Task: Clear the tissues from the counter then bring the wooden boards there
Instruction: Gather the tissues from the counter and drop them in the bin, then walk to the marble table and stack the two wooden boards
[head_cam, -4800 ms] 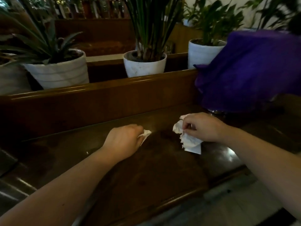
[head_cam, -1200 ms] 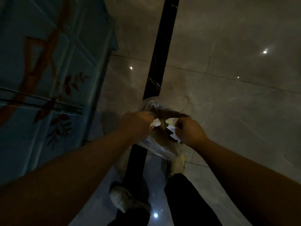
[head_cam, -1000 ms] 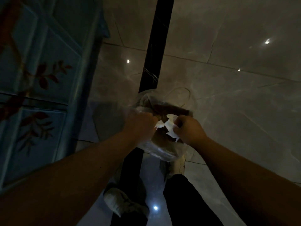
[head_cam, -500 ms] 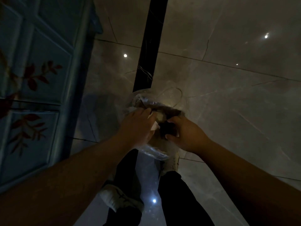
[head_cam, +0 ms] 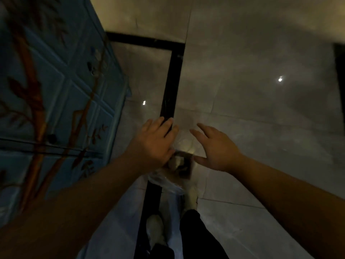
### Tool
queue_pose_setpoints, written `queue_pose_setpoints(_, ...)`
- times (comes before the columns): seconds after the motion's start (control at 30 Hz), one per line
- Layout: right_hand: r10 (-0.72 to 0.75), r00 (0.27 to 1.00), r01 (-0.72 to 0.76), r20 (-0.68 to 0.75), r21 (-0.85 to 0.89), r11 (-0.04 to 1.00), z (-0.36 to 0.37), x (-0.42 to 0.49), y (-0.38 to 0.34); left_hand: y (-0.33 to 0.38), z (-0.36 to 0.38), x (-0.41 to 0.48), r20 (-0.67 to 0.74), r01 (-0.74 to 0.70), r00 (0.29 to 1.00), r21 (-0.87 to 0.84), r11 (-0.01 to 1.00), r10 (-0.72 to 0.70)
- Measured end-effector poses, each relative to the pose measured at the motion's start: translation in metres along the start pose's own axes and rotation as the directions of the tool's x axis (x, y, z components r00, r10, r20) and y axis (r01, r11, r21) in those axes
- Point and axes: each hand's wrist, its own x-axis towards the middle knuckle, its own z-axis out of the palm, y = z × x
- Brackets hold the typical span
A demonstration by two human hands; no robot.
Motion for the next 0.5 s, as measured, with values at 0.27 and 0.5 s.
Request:
queue_pose_setpoints(0.27,0.129,0.953,-0.164,-0.273,-0.110,0.980,-0.161,-0.137,-0.052,0.041,-0.193,-0.024,-0.084,-0.157,0.981,0.201,0.967,0.176)
queue_pose_setpoints(0.5,0.335,0.834,-0.427,-0.439,-0.128,0.895,-0.245,-0.279,-0.058,0.124,-0.310,-0.010,-0.125,-0.354,0.903,0.326,0.877,0.411)
